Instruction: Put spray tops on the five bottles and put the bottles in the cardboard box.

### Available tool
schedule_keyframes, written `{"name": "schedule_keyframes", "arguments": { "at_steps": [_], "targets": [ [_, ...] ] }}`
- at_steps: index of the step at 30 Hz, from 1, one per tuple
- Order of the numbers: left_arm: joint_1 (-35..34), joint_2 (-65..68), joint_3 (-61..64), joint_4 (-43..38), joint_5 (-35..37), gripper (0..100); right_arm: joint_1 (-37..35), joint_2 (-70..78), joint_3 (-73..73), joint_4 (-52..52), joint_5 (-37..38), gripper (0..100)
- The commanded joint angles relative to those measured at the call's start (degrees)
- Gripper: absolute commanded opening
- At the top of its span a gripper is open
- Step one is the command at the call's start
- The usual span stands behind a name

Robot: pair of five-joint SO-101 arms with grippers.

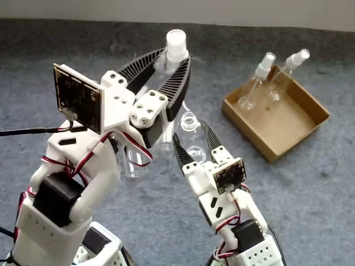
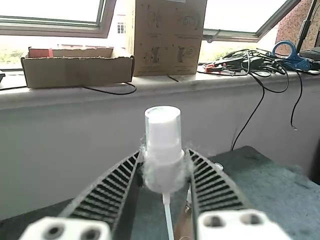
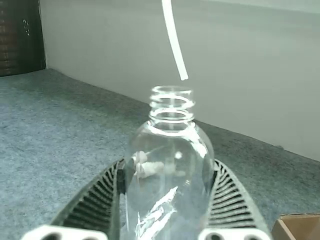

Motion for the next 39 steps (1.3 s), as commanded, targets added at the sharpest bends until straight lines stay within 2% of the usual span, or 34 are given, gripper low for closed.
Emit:
{"name": "schedule_keyframes", "arguments": {
  "at_steps": [1,8,12,20,23,28,39],
  "targets": [
    [1.19,0.22,-1.01,3.52,0.97,0,-0.57,-1.01,6.99,-1.19,-0.09,8.0],
    [1.89,0.22,0.31,5.89,1.05,0,-0.57,-1.01,6.99,-1.19,-0.09,8.0],
    [1.98,0.22,6.99,5.36,1.05,0,-0.57,-1.01,6.99,-1.19,-0.09,8.0],
    [2.42,0.13,21.41,-8.79,1.05,0,-0.48,-0.92,6.99,-1.10,-0.09,8.0],
    [4.18,0.13,24.57,-10.99,1.05,0,-0.48,-0.92,6.99,-1.10,-0.09,8.0],
    [6.99,0.13,25.10,-10.90,0.88,0,-0.48,-0.92,6.99,-0.92,-0.35,8.0],
    [6.90,0.13,25.54,-10.73,1.05,1,-0.57,-1.01,6.55,2.07,-0.53,8.0]
  ]
}}
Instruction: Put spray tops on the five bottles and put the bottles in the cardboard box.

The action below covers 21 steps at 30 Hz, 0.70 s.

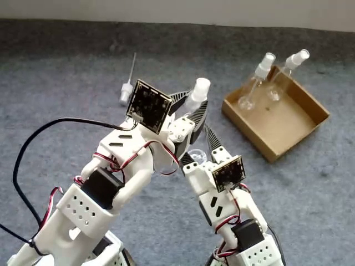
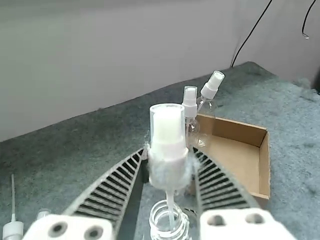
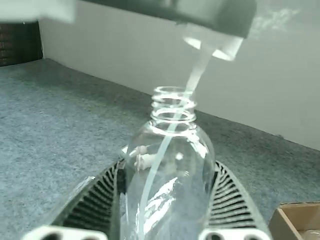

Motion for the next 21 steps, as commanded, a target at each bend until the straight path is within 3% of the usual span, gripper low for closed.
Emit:
{"name": "schedule_keyframes", "arguments": {
  "at_steps": [1,6,13,21],
  "targets": [
    [1.54,0.13,-0.22,-0.79,0.70,1,-0.75,-1.10,6.55,0.04,-0.53,8.0],
    [1.63,-2.07,1.63,2.90,0.70,1,-0.66,-1.10,6.55,0.04,-0.53,8.0],
    [1.63,-14.29,10.59,2.90,0.70,1,-0.66,-1.01,6.55,0.22,-5.01,8.0],
    [1.27,-16.66,14.02,2.90,0.70,1,-0.66,-1.10,5.41,4.44,-4.92,8.0]
  ]
}}
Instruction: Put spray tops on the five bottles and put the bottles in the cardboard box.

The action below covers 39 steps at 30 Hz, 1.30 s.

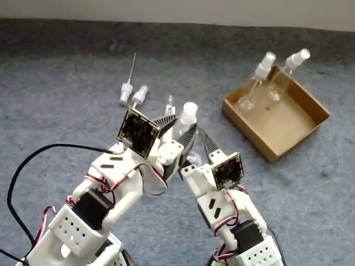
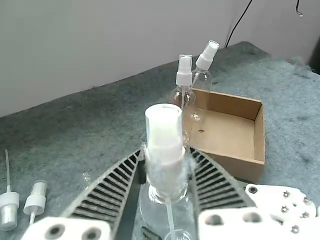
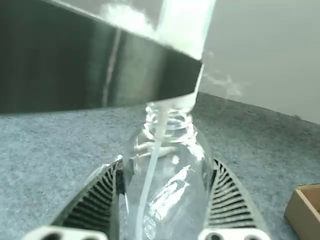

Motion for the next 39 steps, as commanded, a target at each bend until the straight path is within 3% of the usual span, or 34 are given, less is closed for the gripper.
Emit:
{"name": "schedule_keyframes", "arguments": {
  "at_steps": [1,39],
  "targets": [
    [1.27,-1.80,-0.57,0.35,0.79,1,-0.13,-1.01,5.32,0.22,-0.97,8.0],
    [1.54,-7.87,6.29,3.25,0.44,0,-0.13,-1.01,5.41,0.31,-0.53,8.0]
  ]
}}
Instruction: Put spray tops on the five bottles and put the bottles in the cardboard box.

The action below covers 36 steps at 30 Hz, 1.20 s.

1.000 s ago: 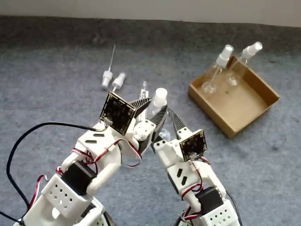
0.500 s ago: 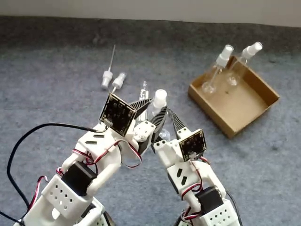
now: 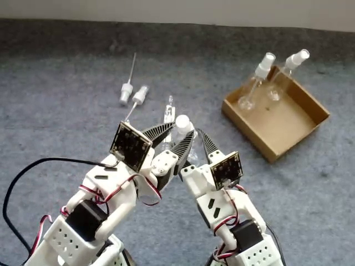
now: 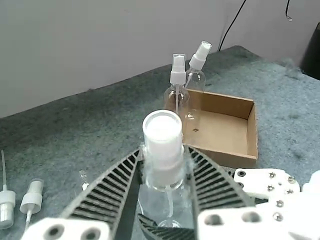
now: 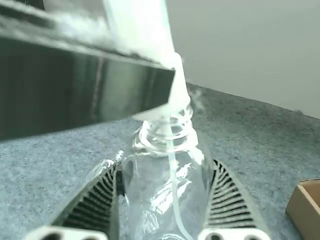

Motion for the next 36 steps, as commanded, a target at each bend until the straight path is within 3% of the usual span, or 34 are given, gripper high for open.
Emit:
{"name": "schedule_keyframes", "arguments": {
  "at_steps": [1,7,10,20,24,36],
  "targets": [
    [1.10,-0.31,0.92,0.79,0.35,0,-0.04,-1.10,5.41,0.04,-0.26,8.0],
    [1.01,-0.31,0.40,0.88,-3.87,0,-0.04,-1.10,5.41,0.04,0.00,8.0],
    [0.66,-0.31,0.31,0.88,-5.71,0,-0.04,-1.10,5.41,0.04,5.71,8.0],
    [0.75,-0.31,-2.86,2.02,-5.71,0,-0.04,-1.10,5.41,0.04,8.00,8.0],
    [0.75,-0.31,-2.95,2.29,-5.71,0,-0.31,-1.10,5.49,0.04,13.19,8.0],
    [0.84,-0.31,-2.59,2.37,-5.71,1,-0.40,-1.10,5.85,0.04,14.24,8.0]
  ]
}}
